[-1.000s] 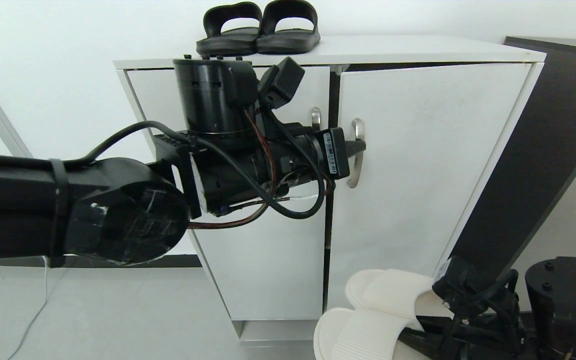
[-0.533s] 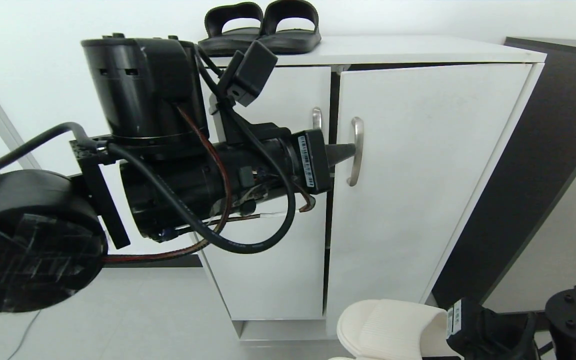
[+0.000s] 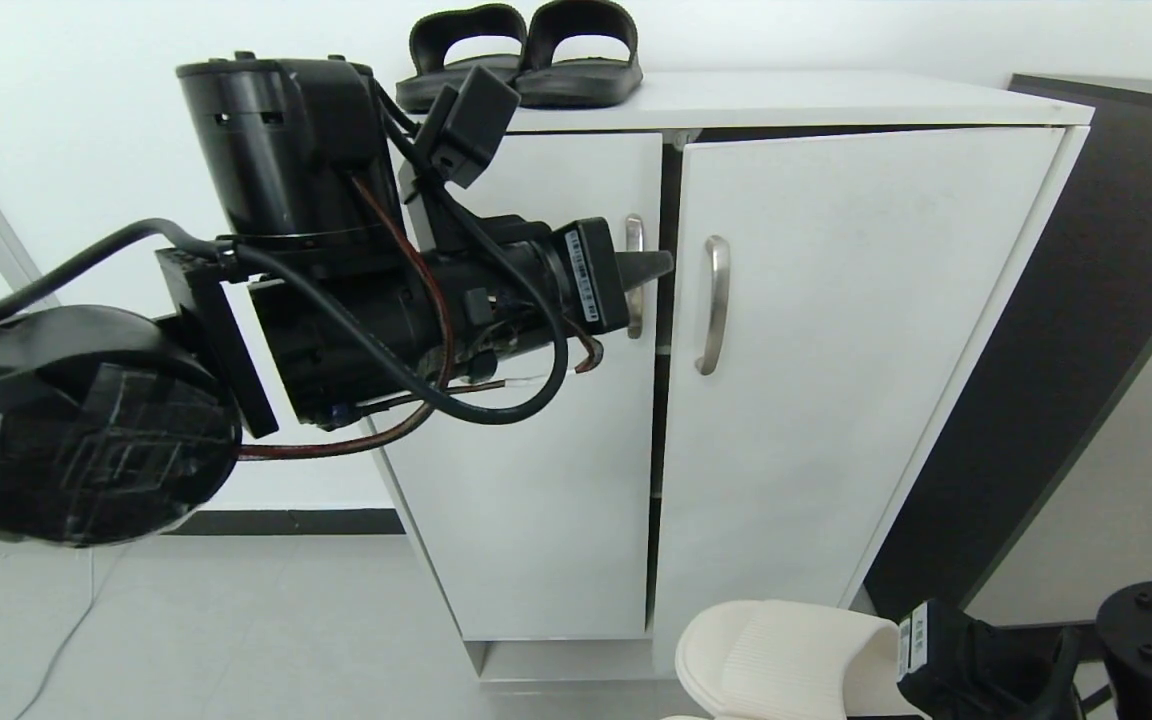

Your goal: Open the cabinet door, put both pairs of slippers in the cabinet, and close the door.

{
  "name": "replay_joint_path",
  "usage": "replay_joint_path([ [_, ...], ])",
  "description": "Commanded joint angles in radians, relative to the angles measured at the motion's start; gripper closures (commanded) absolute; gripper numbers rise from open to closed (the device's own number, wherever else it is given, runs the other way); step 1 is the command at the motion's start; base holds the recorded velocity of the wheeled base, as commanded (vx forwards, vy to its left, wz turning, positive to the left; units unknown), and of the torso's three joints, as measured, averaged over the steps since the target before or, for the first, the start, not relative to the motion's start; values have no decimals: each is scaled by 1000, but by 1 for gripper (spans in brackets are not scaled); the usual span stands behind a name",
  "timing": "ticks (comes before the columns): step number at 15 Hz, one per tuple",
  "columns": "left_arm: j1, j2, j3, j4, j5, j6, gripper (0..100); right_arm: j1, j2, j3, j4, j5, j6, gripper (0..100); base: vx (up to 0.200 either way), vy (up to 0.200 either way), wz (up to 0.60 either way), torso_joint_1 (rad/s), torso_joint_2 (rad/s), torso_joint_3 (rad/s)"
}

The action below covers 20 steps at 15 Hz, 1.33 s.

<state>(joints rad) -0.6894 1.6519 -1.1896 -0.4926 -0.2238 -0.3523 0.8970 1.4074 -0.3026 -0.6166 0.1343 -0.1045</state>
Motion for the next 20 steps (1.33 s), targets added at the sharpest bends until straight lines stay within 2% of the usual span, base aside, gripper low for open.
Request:
replay_joint_path([
  [1,14,34,-22,0,0,0,100,0,1,-1,0,-1,-1,100,0,0,0,0,0,0],
  [5,44,75,-59,2,0,0,100,0,1,3,0,-1,-1,100,0,0,0,0,0,0],
  [10,44,120,-127,25,1,-2,100,0,2,8,0,2,-15,100,0,0,0,0,0,0],
  [13,42,152,-188,78,0,-2,100,2,1,10,0,2,-15,100,0,0,0,0,0,0],
  [20,39,216,-243,74,0,-2,100,16,13,10,0,5,-12,100,0,0,0,0,0,0],
])
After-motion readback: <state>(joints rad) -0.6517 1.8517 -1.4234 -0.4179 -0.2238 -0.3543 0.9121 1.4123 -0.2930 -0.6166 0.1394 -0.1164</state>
